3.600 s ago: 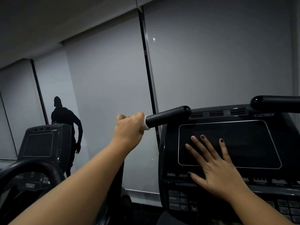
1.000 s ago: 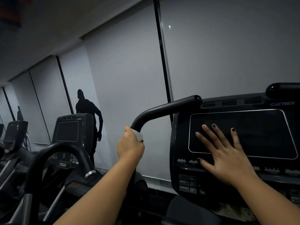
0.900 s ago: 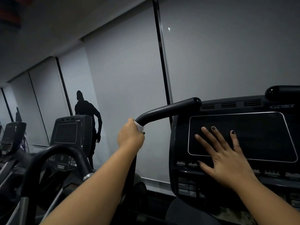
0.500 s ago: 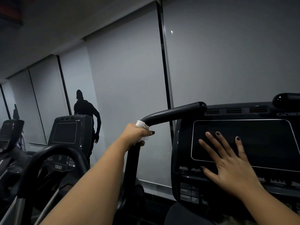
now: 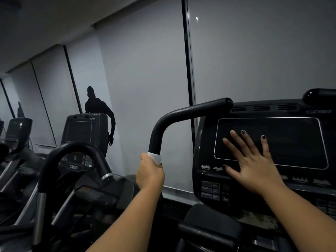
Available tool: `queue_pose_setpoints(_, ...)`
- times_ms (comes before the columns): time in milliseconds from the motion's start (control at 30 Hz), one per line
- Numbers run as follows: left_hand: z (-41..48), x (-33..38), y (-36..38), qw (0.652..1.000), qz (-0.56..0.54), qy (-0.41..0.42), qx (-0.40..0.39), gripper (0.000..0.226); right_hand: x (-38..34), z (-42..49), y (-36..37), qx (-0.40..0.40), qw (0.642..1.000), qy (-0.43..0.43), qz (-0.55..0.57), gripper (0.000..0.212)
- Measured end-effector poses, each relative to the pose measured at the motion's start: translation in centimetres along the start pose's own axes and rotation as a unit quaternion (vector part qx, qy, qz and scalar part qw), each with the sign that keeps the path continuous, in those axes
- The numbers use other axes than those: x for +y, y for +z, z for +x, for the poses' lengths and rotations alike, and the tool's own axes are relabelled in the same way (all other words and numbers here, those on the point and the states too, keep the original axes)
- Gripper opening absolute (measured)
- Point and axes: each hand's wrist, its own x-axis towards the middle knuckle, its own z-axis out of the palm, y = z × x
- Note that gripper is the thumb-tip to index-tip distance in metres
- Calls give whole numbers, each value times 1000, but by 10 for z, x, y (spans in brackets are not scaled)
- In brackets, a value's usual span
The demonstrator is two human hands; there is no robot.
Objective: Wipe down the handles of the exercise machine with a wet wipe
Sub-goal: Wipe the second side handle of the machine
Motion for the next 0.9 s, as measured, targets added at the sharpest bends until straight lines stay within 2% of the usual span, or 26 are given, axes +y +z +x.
queue_pose_setpoints(133,2,4,3,998,35,43,35,48,-1,1,1,6,1000,2,2,83)
queue_pose_setpoints(267,35,49,-8,995,6,85,48,43,-1,1,3,12,1000,1,4,84)
queue_pose_setpoints(333,57,74,-18,996,-20,91,10,34,1,2,5,16,1000,1,2,84)
queue_pose_setpoints(400,74,88,-25,991,-79,91,-64,30,2,2,7,20,1000,1,1,84)
queue_pose_setpoints(500,80,82,-31,957,-211,72,-184,23,1,2,8,23,1000,-4,1,84)
queue_pose_setpoints(600,76,69,-35,934,-260,49,-241,19,1,1,5,16,1000,1,3,83)
queue_pose_setpoints(733,67,54,-32,930,-279,13,-237,27,1,2,3,2,1000,-1,-6,82)
queue_pose_setpoints(900,48,27,-22,943,-247,-35,-221,30,0,3,3,-34,999,3,-3,82)
